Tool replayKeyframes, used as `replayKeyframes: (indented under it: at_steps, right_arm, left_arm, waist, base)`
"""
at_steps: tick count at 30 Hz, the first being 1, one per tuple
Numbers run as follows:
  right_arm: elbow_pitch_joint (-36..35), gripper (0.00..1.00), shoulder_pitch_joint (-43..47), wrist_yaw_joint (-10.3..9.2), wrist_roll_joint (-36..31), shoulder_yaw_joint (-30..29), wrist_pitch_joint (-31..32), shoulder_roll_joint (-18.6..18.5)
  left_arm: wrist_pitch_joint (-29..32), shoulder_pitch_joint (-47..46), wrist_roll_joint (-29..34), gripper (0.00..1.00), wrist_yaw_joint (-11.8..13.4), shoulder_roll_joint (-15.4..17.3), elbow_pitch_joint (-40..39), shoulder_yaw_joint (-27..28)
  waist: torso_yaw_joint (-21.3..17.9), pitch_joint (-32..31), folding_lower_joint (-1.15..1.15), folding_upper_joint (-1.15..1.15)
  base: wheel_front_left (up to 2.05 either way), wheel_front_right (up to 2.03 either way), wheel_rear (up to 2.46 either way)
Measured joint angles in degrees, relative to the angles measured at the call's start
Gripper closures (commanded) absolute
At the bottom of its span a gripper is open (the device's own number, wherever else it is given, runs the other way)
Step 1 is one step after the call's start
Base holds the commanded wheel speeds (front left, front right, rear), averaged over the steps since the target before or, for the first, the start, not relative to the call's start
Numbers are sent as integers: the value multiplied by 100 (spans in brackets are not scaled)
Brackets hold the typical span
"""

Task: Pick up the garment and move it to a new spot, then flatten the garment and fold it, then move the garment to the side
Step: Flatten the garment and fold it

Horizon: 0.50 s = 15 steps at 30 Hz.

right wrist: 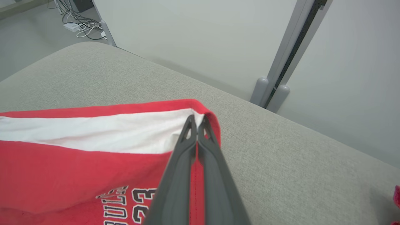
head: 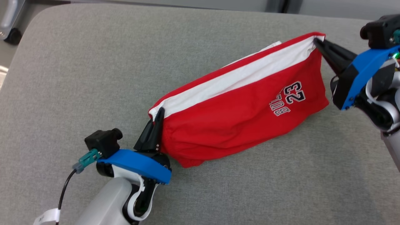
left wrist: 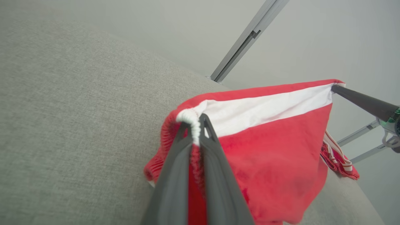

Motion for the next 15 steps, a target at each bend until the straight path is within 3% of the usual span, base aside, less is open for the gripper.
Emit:
replayKeyframes:
  at_steps: [9,10,11,12,13,14,15]
  right_arm:
    - [1268,100,-770,0,29,408,-333,144]
    - [1358,100,-817,0,35,453,-369,154]
    - [1459,100,-873,0,60,485,-407,162]
    - [1549,65,-915,0,96,521,-421,177]
    - [1634,11,-942,0,138,564,-467,188]
    - [1699,0,-963,0,177,613,-508,211]
    - [1771,0,-986,0,198,653,-550,232]
  left_arm:
    - [-8,-428,386,100,-358,-650,749,267]
    - [-8,-454,412,90,-383,-693,804,301]
    - [-8,-483,448,71,-411,-733,860,330]
    - [-8,-509,471,53,-435,-773,918,352]
    - [-8,-527,480,24,-460,-812,964,365]
    - [-8,-536,497,0,-475,-840,1012,380]
    - [-8,-537,522,0,-493,-867,1047,405]
  waist:
    - [314,430,0,0]
    - [337,466,0,0]
    - [359,500,0,0]
    - [377,529,0,0]
    - [392,552,0,1]
    - [402,570,0,0]
    - [409,582,0,0]
  base:
    - [0,0,0]
    - [0,0,0]
    - [0,0,0]
    - [0,0,0]
    - [0,0,0]
    - [0,0,0]
    - [0,0,0]
